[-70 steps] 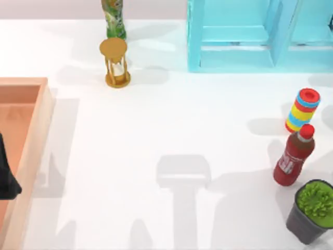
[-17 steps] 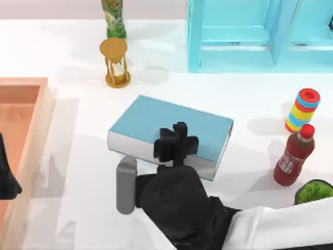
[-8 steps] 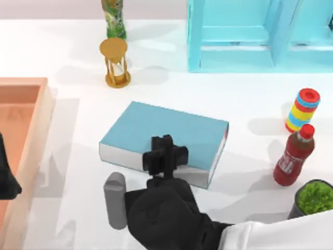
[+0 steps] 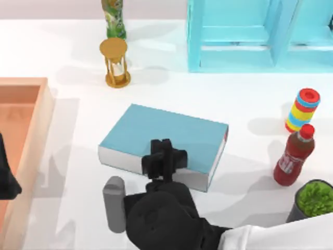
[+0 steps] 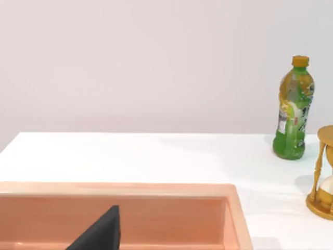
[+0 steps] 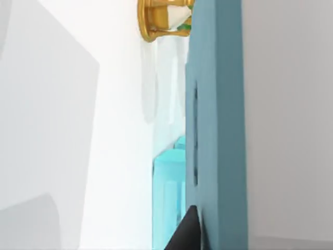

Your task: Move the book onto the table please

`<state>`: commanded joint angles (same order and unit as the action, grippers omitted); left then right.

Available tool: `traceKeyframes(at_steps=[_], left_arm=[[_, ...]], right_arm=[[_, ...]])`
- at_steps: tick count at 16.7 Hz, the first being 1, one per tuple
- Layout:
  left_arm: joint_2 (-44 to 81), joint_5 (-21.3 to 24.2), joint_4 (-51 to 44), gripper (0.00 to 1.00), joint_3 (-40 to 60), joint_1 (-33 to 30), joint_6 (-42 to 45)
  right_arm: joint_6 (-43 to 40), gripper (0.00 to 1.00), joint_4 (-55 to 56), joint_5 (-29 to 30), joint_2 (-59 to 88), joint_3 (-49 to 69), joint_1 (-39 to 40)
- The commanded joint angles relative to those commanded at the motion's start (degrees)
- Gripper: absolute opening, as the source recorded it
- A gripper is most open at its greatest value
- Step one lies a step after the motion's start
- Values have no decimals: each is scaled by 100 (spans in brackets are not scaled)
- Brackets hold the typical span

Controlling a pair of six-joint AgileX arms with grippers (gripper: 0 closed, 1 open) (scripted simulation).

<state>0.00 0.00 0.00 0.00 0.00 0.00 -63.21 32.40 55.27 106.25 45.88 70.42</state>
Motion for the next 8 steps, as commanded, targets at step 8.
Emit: traceKeyframes(at_steps=[8], left_arm=[[0, 0, 0, 100, 0, 0, 0]], right_arm=[[7, 0, 663, 6, 505, -156, -5]])
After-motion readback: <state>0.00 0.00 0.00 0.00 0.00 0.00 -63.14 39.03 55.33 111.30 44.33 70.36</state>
